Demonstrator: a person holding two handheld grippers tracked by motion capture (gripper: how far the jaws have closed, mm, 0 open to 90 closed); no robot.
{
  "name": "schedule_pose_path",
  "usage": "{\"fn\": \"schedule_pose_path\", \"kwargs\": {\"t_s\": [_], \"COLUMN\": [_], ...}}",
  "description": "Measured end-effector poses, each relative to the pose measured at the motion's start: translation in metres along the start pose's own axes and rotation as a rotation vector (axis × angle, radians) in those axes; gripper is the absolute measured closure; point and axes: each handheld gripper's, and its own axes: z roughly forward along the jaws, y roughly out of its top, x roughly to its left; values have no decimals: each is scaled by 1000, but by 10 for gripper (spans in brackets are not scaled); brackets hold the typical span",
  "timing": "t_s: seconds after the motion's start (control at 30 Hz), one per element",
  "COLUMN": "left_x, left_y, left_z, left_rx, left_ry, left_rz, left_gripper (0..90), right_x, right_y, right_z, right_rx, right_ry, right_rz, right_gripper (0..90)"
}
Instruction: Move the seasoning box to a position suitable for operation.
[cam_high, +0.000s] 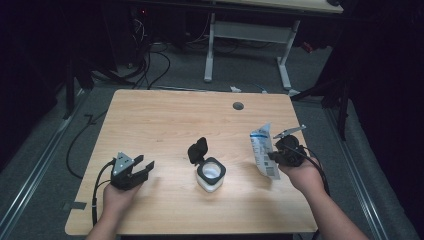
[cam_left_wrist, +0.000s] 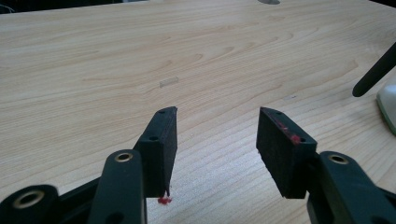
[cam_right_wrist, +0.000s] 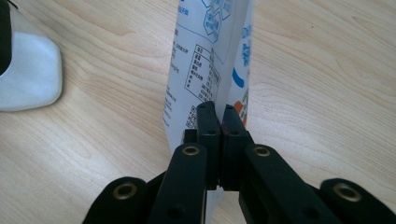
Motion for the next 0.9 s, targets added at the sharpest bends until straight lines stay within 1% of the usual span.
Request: {"fn": "schedule_pose_path", "kwargs": {"t_s": [0.07, 0.17, 0.3, 0.4, 0.43, 0.5, 0.53, 0.57, 0.73, 0.77, 0.83, 0.87, 0.9], "left_x": [0, 0, 1, 1, 1, 1, 1, 1, 0, 0, -1, -1, -1], "left_y": [0, 0, 0, -1, -1, -1, -1, -1, -1, -1, -1, -1, -1], "left_z": [0, 0, 0, 1, 1, 1, 1, 1, 2, 3, 3, 3, 4], "left_rx": [0, 2, 3, 4, 3, 4, 3, 4, 8, 8, 12, 12, 13], "left_ry": [0, -2, -2, -2, -2, -3, -3, -3, -8, -9, -9, -9, -8], "left_rz": [-3, -4, -6, -5, -5, -5, -5, -6, -6, -4, -1, -1, 0], "left_gripper": [484, 484, 484, 484, 483, 482, 482, 482, 482, 482, 482, 482, 482], "right_x": [1, 1, 2, 2, 2, 2, 3, 3, 2, 2, 3, 4, 5], "right_y": [-2, -5, -9, -12, -13, -15, -16, -17, -24, -26, -28, -29, -31], "right_z": [0, 1, 2, 3, 3, 4, 4, 4, 6, 6, 6, 6, 6], "right_rx": [-12, -36, -70, -92, -103, -115, -124, -133, -179, -197, -216, -226, -234], "right_ry": [-4, 5, 1, 2, -5, -3, -12, -10, -4, -5, -10, -12, -13], "right_rz": [-1, 13, 17, 29, 25, 26, 28, 27, 56, 57, 60, 53, 59], "right_gripper": [893, 893, 894, 893, 893, 893, 893, 893, 893, 893, 893, 893, 893]}}
